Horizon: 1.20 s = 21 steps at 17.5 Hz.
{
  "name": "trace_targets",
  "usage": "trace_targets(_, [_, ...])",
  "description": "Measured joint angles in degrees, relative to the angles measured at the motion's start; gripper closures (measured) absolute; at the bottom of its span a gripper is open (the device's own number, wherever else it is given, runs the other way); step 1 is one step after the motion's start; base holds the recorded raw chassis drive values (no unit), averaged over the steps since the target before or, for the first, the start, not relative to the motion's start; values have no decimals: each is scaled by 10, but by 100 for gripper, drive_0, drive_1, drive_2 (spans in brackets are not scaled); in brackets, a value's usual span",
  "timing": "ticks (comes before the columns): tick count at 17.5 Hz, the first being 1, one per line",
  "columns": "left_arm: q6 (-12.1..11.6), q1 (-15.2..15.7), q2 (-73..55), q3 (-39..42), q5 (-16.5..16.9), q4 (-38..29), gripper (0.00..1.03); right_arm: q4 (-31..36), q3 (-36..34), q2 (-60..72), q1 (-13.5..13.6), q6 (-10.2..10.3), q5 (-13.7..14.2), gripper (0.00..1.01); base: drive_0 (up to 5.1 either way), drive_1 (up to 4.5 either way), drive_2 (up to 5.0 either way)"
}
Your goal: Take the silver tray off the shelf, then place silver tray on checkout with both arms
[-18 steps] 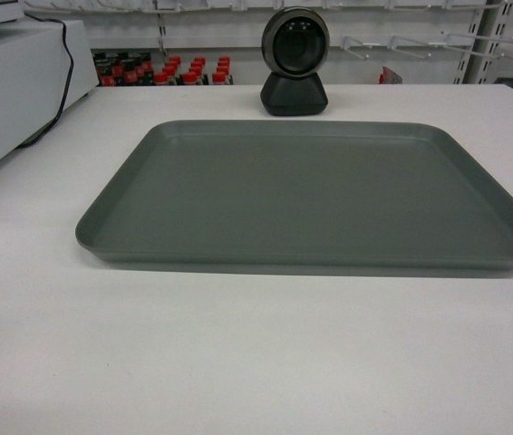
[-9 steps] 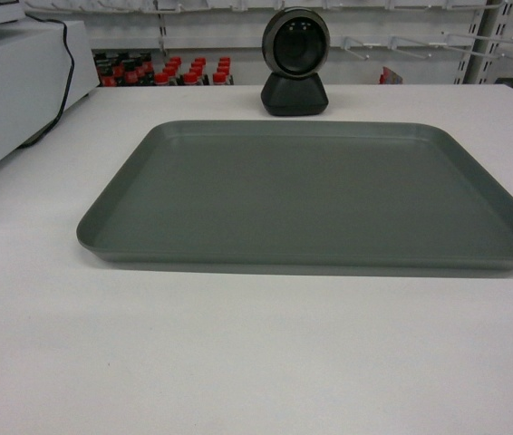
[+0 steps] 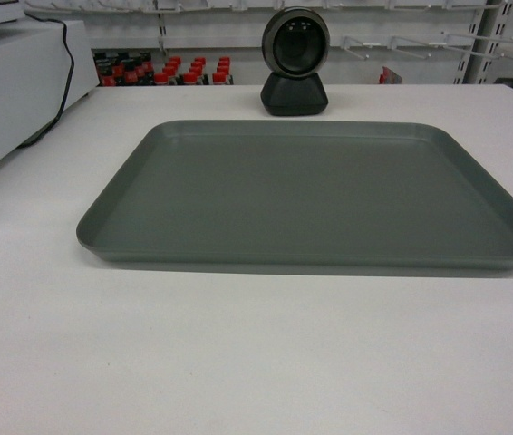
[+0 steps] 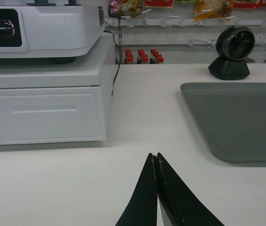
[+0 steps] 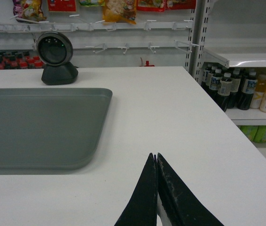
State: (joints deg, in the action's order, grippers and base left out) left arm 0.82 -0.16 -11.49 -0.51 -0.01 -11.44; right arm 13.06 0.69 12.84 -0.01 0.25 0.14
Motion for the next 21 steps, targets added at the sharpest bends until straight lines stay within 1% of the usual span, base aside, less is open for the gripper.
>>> trace_targets(2, [0, 0, 15, 0, 0, 13, 101, -17, 0, -16, 0, 0, 0, 99, 0, 0, 0])
trace_targets(3, [0, 0, 36, -1, -1, 45, 101, -24, 0, -24, 0, 0, 0, 99, 0, 0, 0])
trace_targets(4, [0, 0, 80, 0, 2, 112, 101, -31, 0, -30, 0, 0, 0, 99, 0, 0, 0])
trace_targets(5, [0, 0, 112, 0, 0, 111, 101, -82, 1, -61, 0, 0, 0, 99, 0, 0, 0])
trace_targets(6, [-1, 0, 110, -4, -2, 110, 101, -135, 0, -107, 0, -1, -2, 99, 0, 0, 0])
trace_targets(7, [-1, 2, 110, 0, 1, 120, 101, -122, 1, -126, 0, -1, -2, 99, 0, 0, 0])
trace_targets(9, [-2, 1, 110, 0, -1, 115, 101, -135, 0, -125, 0, -1, -1, 99, 0, 0, 0])
trace_targets(15, [-2, 2, 110, 0, 0, 116, 101, -132, 0, -126, 0, -1, -1, 99, 0, 0, 0])
trace_targets(16, [-2, 2, 110, 0, 0, 116, 95, -132, 0, -126, 0, -1, -1, 97, 0, 0, 0])
trace_targets(21, [-2, 2, 110, 0, 0, 116, 44, -132, 0, -126, 0, -1, -1, 46, 0, 0, 0])
